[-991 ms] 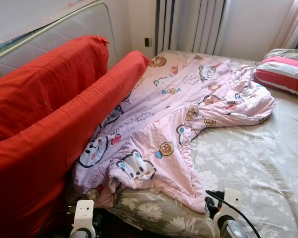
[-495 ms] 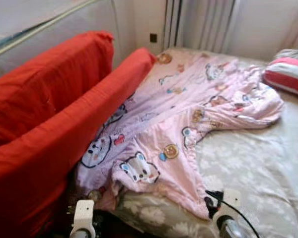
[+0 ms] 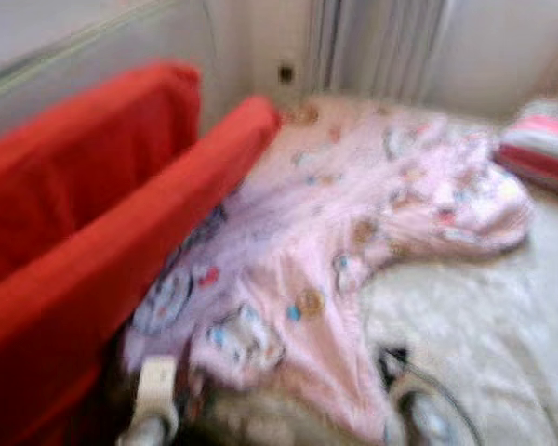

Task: Clean up the room

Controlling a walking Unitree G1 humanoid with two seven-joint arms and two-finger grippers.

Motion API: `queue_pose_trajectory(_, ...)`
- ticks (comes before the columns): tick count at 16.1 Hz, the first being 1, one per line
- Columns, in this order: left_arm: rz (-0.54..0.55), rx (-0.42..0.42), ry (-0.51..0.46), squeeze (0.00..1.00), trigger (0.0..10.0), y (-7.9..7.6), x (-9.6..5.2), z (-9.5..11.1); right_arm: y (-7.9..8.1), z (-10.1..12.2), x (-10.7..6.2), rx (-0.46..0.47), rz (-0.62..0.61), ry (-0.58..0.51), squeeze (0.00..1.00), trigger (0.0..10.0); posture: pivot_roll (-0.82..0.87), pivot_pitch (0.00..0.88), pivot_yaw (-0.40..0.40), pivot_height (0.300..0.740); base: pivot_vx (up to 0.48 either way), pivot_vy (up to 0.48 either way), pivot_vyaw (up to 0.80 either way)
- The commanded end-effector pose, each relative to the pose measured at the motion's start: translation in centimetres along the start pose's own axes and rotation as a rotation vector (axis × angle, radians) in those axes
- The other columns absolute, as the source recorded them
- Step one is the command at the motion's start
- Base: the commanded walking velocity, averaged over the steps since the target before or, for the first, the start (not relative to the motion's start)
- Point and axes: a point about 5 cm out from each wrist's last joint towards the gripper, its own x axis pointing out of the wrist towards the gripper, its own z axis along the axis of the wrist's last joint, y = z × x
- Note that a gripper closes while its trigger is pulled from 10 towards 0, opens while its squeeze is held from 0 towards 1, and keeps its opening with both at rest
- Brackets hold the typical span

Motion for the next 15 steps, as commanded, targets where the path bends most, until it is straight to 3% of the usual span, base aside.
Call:
queue_pose_trajectory(1,-0.014,-0.017,-0.092,0.0,10.0,-0.3,0.4,1.9,-0.9,1.0,0.0,-0.013,-0.019,-0.053,0.0,10.0,0.08,0.092,0.017,0.74,0.0,0.0,0.0)
queue_pose_trajectory(5,-0.024,-0.043,-0.305,0.0,10.0,-0.5,0.9,6.2,0.2,3.9,0.4,-0.079,0.045,-0.227,0.0,10.0,0.08,0.102,0.009,0.74,0.0,0.0,0.0)
queue_pose_trajectory(7,-0.024,-0.054,-0.353,0.0,10.0,-0.6,0.6,6.3,0.7,4.6,0.2,-0.18,0.077,-0.292,0.0,10.0,0.08,0.108,0.003,0.74,0.0,0.0,0.0)
queue_pose_trajectory(10,-0.003,-0.069,-0.376,0.0,10.0,-0.1,-0.2,5.0,1.1,5.2,-0.1,-0.257,0.145,-0.361,0.0,10.0,0.08,0.118,-0.01,0.74,0.0,0.0,0.0)
queue_pose_trajectory(15,-0.011,-0.071,-0.381,0.0,10.0,-0.4,-0.3,5.1,1.0,4.2,0.1,-0.302,0.14,-0.268,0.0,10.0,0.08,0.123,-0.017,0.74,0.0,0.0,0.0)
